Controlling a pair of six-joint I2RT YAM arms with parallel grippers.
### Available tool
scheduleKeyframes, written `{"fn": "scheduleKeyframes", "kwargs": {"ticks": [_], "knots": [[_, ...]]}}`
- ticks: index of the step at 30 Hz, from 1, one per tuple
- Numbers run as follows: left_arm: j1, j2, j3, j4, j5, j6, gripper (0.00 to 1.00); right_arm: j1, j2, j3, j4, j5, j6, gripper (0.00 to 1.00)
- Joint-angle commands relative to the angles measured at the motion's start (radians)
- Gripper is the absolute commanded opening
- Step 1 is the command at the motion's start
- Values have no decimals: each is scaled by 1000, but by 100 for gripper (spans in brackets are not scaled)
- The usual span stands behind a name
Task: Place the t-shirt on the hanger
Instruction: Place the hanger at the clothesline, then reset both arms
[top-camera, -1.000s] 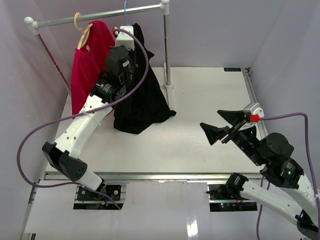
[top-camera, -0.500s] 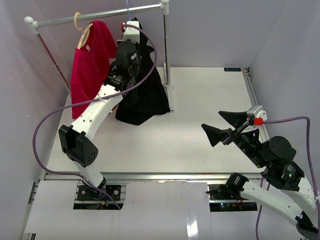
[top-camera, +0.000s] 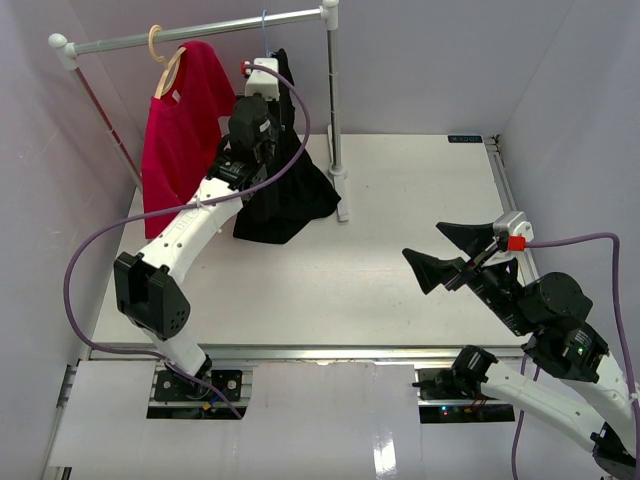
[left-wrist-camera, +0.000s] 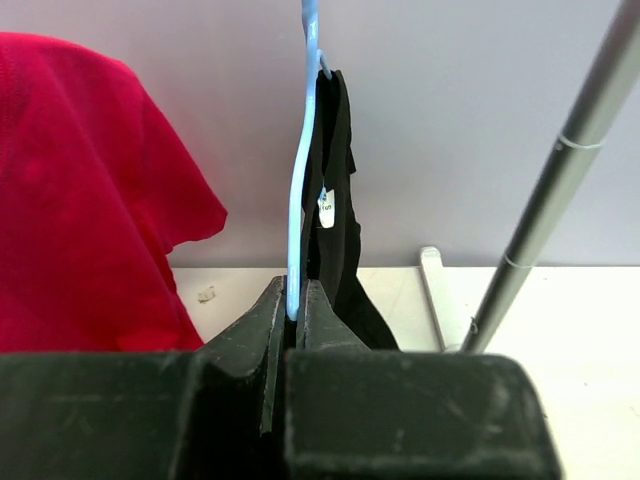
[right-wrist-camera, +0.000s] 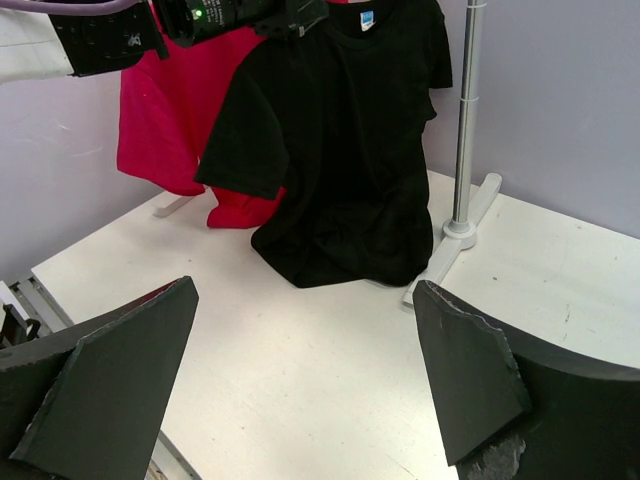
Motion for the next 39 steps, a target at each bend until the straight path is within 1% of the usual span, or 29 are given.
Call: {"fn": "scheduleKeyframes", "kwargs": {"ticks": [1, 4, 6, 7, 11, 13, 14, 15, 16, 18, 19, 21, 23, 24, 26, 28, 31, 33, 35, 39], "knots": [[1, -101, 20, -13, 52, -27, 33, 1, -4, -2, 47, 3, 1, 95], [1, -139, 10, -62, 59, -32, 50, 1, -3, -3, 46, 8, 1, 95], [1, -179, 0, -90, 60, -34, 66, 1, 2, -1, 46, 11, 1, 96], [1, -200, -5, -103, 64, -32, 71, 1, 5, 0, 45, 10, 2, 96], [1, -314, -81, -165, 133, -22, 83, 1, 24, 1, 39, 9, 5, 98], [1, -387, -108, -202, 137, -41, 89, 1, 37, -2, 41, 17, 9, 99], [1, -412, -123, -226, 143, -53, 91, 1, 58, 0, 38, 28, 14, 96], [0, -456, -175, -281, 167, -123, 96, 1, 78, 4, 35, 26, 16, 92], [0, -490, -215, -307, 231, -160, 98, 1, 91, 8, 33, 24, 17, 90], [0, -559, -300, -329, 317, -204, 98, 1, 123, 9, 36, 36, 18, 90], [0, -609, -354, -339, 404, -228, 98, 1, 146, 10, 37, 56, 20, 90], [0, -651, -468, -330, 465, -256, 98, 1, 169, 3, 43, 88, 26, 90], [0, -674, -546, -325, 488, -271, 98, 1, 194, -8, 47, 118, 32, 90], [0, -688, -613, -324, 504, -301, 98, 1, 212, -21, 46, 144, 42, 90], [0, -724, -686, -306, 600, -353, 98, 1, 246, -35, 52, 184, 70, 90], [-2, -792, -804, -227, 660, -397, 98, 1, 273, -40, 49, 207, 95, 90], [-2, -897, -928, -96, 743, -430, 98, 1, 287, -44, 13, 265, 169, 90], [-3, -922, -980, -46, 775, -431, 98, 2, 279, -63, 5, 301, 195, 90], [-6, -941, -1004, 12, 813, -435, 98, 1, 264, -77, 10, 291, 207, 90], [-8, -999, -1012, 22, 842, -456, 98, 1, 235, -113, 45, 282, 198, 90]]}}
